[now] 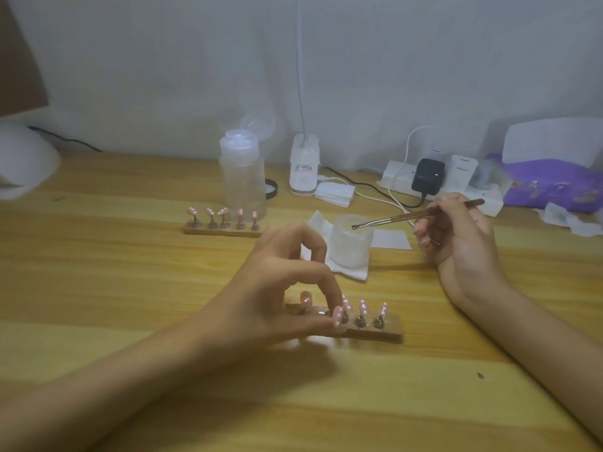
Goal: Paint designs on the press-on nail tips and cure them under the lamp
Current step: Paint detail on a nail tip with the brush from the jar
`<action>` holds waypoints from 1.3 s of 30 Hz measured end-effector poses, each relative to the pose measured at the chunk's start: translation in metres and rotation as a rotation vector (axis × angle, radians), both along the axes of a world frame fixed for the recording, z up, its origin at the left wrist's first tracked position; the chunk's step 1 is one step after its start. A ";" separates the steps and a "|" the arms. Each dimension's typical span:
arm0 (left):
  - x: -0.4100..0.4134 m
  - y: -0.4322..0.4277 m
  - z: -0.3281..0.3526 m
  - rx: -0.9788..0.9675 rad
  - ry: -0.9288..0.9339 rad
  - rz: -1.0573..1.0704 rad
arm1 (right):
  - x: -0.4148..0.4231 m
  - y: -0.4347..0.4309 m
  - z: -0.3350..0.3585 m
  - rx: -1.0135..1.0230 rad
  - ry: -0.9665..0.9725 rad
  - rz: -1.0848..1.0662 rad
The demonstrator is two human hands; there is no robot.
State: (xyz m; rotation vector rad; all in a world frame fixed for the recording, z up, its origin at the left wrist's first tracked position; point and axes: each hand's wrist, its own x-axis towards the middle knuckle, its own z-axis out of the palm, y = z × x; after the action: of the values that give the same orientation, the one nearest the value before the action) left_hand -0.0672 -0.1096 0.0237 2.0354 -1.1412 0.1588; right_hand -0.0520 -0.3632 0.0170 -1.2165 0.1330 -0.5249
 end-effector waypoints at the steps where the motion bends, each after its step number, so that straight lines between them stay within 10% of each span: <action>1: 0.000 0.000 -0.001 0.001 -0.004 0.014 | 0.000 0.000 0.000 -0.001 -0.001 0.001; 20: 0.002 -0.002 -0.012 0.047 0.265 0.174 | 0.001 -0.002 -0.001 -0.022 -0.003 0.018; 31: -0.008 -0.018 -0.012 0.065 0.024 0.202 | 0.000 0.000 0.000 -0.024 0.005 0.015; 39: -0.009 -0.012 0.000 -0.030 -0.554 0.193 | -0.001 -0.001 0.000 -0.012 -0.017 0.000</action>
State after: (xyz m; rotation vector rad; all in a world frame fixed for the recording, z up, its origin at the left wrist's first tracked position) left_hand -0.0762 -0.1217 0.0236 2.1337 -1.2466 0.8745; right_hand -0.0533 -0.3642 0.0170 -1.2233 0.1151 -0.5367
